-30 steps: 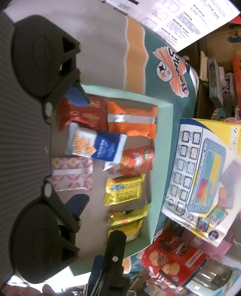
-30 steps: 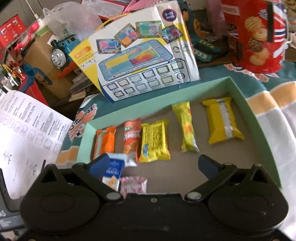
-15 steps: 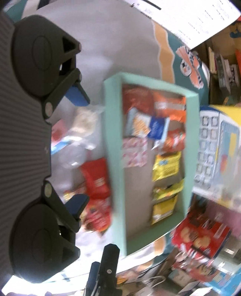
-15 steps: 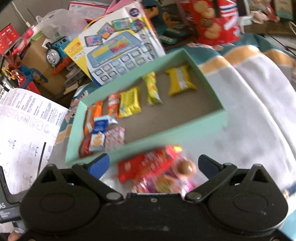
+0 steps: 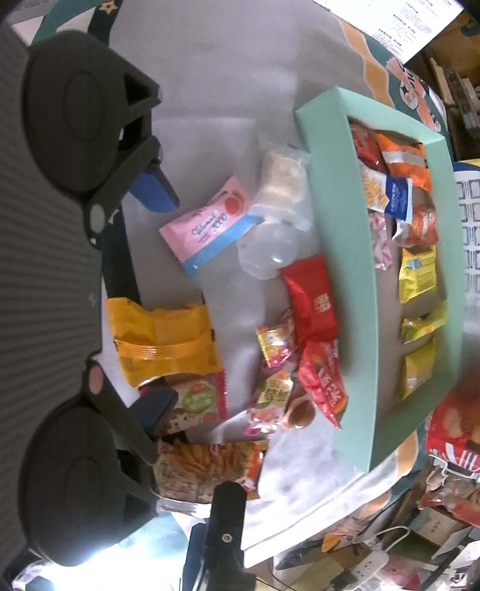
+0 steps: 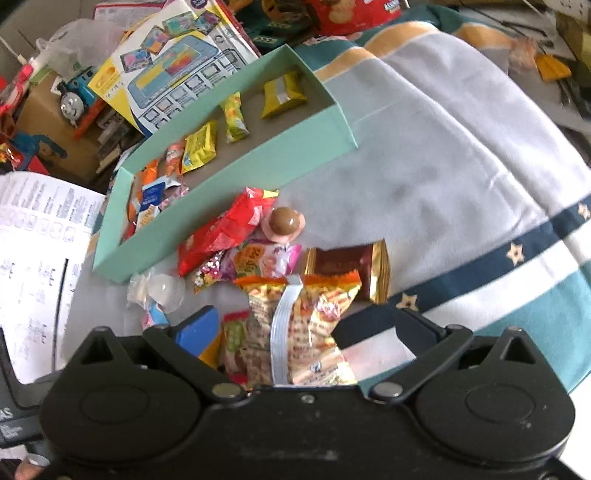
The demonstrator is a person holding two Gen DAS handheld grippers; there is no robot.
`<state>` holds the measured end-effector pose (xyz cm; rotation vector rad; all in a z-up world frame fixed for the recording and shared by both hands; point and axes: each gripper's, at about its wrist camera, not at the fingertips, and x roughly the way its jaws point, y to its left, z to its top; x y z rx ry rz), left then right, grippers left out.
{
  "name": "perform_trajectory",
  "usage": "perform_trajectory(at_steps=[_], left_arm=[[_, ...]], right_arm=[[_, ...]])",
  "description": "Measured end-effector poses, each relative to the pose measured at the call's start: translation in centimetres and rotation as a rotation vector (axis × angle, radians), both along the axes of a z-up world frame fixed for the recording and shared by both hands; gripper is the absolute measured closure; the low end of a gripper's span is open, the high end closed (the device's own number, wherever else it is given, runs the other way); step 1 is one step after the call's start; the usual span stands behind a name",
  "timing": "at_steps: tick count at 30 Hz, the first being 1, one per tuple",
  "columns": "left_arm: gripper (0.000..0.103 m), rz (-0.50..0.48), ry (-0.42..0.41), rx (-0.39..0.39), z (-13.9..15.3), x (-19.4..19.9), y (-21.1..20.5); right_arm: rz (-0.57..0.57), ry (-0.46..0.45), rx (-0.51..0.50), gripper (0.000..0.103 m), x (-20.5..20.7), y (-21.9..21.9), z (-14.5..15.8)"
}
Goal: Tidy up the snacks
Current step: 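Move both open grippers back over the remaining snack pile, then grasp the red rainbow candy bag with left gripper while right grasps the striped cracker bag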
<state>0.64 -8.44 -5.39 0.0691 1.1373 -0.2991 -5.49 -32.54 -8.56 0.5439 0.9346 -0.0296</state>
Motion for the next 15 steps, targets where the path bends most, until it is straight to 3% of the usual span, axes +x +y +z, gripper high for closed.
perform_trajectory(at_steps=[5, 9, 12, 13, 14, 15], left_arm=[[0.0, 0.019, 0.007, 0.004, -0.3, -0.1, 0.3], [0.0, 0.04, 0.023, 0.011, -0.9, 0.1, 0.7], [0.0, 0.044, 0.031, 0.013, -1.1, 0.1, 0.7], [0.0, 0.043, 0.03, 0.016, -1.1, 0.1, 0.7], [0.0, 0.042, 0.029, 0.019, -1.1, 0.1, 0.6], [0.0, 0.041, 0.028, 0.022, -1.2, 0.1, 0.5]], right_arm=[[0.014, -0.017, 0.033, 0.001, -0.5, 0.2, -0.5], [0.017, -0.004, 0.025, 0.011, 0.0, 0.5, -1.1], [0.021, 0.003, 0.035, 0.028, 0.0, 0.4, -1.8], [0.029, -0.002, 0.042, 0.042, 0.0, 0.4, -2.0], [0.038, -0.011, 0.051, 0.049, -0.1, 0.4, -2.0], [0.041, -0.021, 0.048, 0.051, -0.2, 0.4, -2.0]])
